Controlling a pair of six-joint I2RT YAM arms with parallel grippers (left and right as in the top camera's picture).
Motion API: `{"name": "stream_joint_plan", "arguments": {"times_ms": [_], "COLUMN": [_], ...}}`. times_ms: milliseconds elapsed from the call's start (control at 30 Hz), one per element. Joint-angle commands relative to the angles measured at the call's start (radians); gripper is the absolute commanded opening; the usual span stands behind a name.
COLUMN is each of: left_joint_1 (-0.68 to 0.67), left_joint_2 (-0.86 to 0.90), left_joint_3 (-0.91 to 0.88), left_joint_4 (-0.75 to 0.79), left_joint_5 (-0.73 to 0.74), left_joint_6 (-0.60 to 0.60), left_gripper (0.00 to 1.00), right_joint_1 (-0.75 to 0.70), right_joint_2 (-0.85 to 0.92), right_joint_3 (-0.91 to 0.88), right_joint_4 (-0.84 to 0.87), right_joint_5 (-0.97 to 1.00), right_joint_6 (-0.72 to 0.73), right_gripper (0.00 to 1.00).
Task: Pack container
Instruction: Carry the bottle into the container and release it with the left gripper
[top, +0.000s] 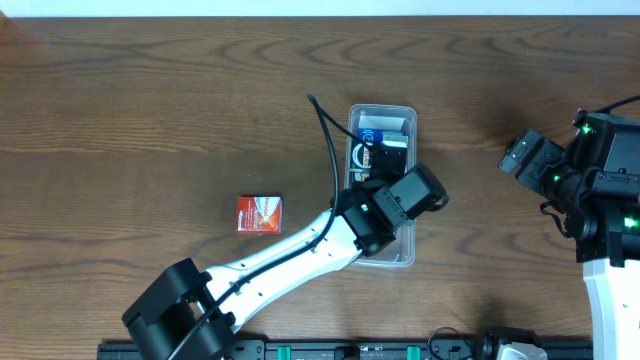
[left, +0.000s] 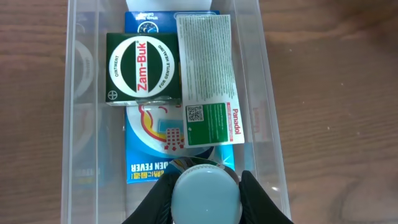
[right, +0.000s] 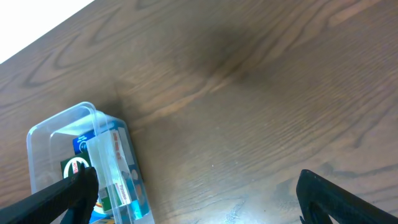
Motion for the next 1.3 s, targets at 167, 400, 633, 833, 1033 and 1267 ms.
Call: {"name": "stream_joint_plan", "arguments": {"times_ms": [167,400,633,833,1033,1267], "left_joint_1": [-0.021,-0.037,-0.085,-0.102,-0.101,-0.097], "left_joint_2": [0.007,-0.098,-0.109,-0.040,0.019,0.060], "left_joint_3": [0.025,0.059,0.055,0.055,0.055,0.055], "left_joint_4": [-0.011,-0.075,-0.121,-0.121,-0.095,-0.034], "left_joint_5": [-0.025,-0.025,-0.019,-0.018,-0.029,-0.048], "left_joint_6": [0.014,0.016,-0.057,-0.072,-0.082,-0.082], "left_gripper": [0.06,0.06,0.06,0.06,0.06,0.08], "right_joint_1": [-0.006,-0.006,-0.006,-0.006,-0.006,-0.006], "right_joint_2": [-0.001,-0.001,-0.001,-0.001,-0.001,-0.001], "right_joint_3": [0.002,0.002,0.002,0.002,0.002,0.002], "right_joint_4": [-0.001,-0.001,-0.001,-0.001,-0.001,-0.001], "right_joint_5": [0.010,0.010,0.011,0.010,0.010,0.010], "right_joint_6": [0.010,0.010,0.010,0.010,0.010,0.010], "right_gripper": [0.99,0.99,0.99,0.99,0.99,0.99]}}
